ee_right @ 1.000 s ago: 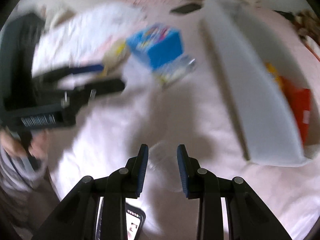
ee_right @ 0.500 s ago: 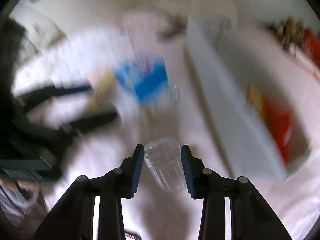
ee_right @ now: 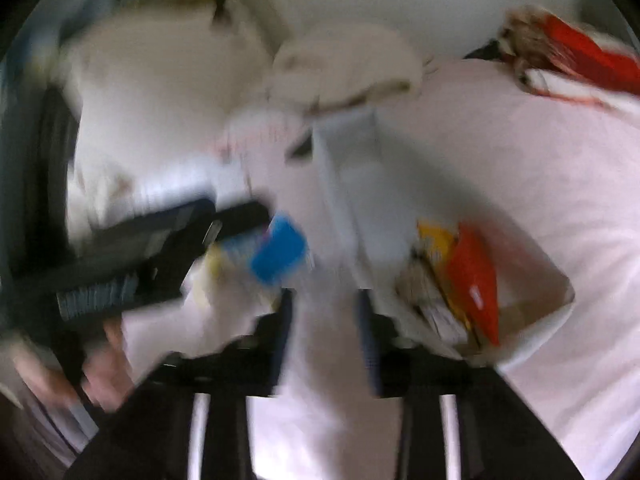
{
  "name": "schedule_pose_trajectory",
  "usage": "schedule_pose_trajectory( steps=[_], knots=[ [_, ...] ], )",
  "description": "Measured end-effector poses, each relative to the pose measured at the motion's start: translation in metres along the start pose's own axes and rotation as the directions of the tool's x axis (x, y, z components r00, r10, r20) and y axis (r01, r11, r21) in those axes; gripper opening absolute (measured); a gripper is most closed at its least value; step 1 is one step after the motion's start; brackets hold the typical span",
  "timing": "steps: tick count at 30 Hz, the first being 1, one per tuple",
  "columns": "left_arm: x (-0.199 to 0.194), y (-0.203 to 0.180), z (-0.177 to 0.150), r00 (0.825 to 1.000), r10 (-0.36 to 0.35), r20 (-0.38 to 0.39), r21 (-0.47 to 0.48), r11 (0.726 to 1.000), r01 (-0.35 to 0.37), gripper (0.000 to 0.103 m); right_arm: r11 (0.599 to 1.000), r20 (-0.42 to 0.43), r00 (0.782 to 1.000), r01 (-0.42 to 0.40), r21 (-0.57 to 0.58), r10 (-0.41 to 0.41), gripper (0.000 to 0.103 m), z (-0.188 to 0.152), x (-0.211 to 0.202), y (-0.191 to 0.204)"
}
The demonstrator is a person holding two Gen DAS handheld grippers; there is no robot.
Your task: Organize objects
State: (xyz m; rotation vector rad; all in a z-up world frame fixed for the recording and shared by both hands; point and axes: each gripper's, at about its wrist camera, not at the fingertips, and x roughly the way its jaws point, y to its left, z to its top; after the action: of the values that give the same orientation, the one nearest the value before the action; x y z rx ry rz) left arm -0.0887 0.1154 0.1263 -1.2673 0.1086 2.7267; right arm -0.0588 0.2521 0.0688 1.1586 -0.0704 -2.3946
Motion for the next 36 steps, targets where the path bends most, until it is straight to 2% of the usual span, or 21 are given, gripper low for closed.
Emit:
schedule_pose_trajectory(
  steps=[3,6,8,11,13,16,21,22,24,25,26,27,28,30,32,36],
  knots=[
    [0.005,0.004,-0.008,0.999,0.006,-0.032,-0.005,1.0,-0.006,0.075,0.998,0.021,0.999,0.033,-0.047,-0.032,0.041,0.004,0.0,0.013],
    [-0.001,0.016,-0.006,0.998,-0.061,-0.005,-0.073,0.995,0.06,0.075,0.999,0.102,0.994,0.042,0.004,-0.043,0.041,0.007,-0.015,0.004],
    [-0.007,0.017,-0.004,0.998,-0.058,0.025,-0.078,0.995,0.06,0.075,0.998,0.153,0.987,0.043,0.051,-0.05,0.041,0.015,-0.021,-0.006],
    [-0.019,0.007,0.0,0.996,-0.018,0.082,-0.022,1.0,0.02,0.075,0.993,0.186,0.982,-0.047,0.11,0.026,0.041,0.019,-0.02,-0.013],
    [-0.027,-0.003,0.003,0.992,0.003,0.123,0.021,1.0,-0.006,0.076,0.989,0.194,0.98,-0.075,0.125,0.049,0.041,0.019,-0.016,-0.011],
    [-0.033,-0.018,0.008,0.989,0.034,0.142,0.078,0.996,-0.045,0.076,0.993,0.195,0.98,-0.062,0.105,0.04,0.041,0.02,-0.013,-0.002],
    [-0.032,-0.036,0.012,0.99,0.036,0.139,0.121,0.991,-0.053,0.076,0.997,0.186,0.982,-0.004,0.077,-0.01,0.041,0.013,-0.018,0.002],
    [-0.035,-0.04,0.011,0.985,0.057,0.161,0.12,0.99,-0.077,0.076,0.997,0.188,0.982,-0.004,0.078,-0.01,0.041,0.013,-0.018,0.002],
    [-0.051,-0.045,0.003,0.962,0.088,0.257,0.113,0.986,-0.12,0.076,0.997,0.203,0.979,-0.007,0.071,-0.008,0.041,0.013,-0.021,0.002],
    [-0.057,-0.046,0.0,0.954,0.087,0.287,0.106,0.987,-0.122,0.078,0.998,0.22,0.976,-0.01,0.062,-0.004,0.041,0.013,-0.025,0.004],
    [-0.061,-0.047,-0.004,0.947,0.092,0.307,0.099,0.987,-0.128,0.084,0.998,0.23,0.973,-0.012,0.056,-0.001,0.041,0.011,-0.027,0.004],
    [-0.062,-0.047,-0.006,0.946,0.103,0.308,0.09,0.986,-0.137,0.086,0.999,0.244,0.97,-0.012,0.045,0.0,0.041,0.011,-0.028,0.006],
    [-0.059,-0.044,-0.007,0.952,0.106,0.286,0.073,0.989,-0.132,0.086,0.999,0.25,0.968,-0.011,0.039,0.001,0.041,0.011,-0.029,0.007],
    [-0.046,-0.039,-0.004,0.975,0.077,0.208,0.081,0.992,-0.095,0.086,1.0,0.249,0.968,0.003,0.023,-0.009,0.041,0.011,-0.026,0.013],
    [-0.036,-0.029,-0.005,0.987,0.044,0.152,0.06,0.997,-0.054,0.085,1.0,0.222,0.975,-0.006,0.024,0.0,0.041,0.011,-0.02,0.015],
    [-0.03,-0.014,-0.014,0.99,0.029,0.135,0.014,0.999,-0.031,0.085,1.0,0.187,0.982,-0.008,0.002,0.007,0.041,0.011,-0.009,0.024]
  ],
)
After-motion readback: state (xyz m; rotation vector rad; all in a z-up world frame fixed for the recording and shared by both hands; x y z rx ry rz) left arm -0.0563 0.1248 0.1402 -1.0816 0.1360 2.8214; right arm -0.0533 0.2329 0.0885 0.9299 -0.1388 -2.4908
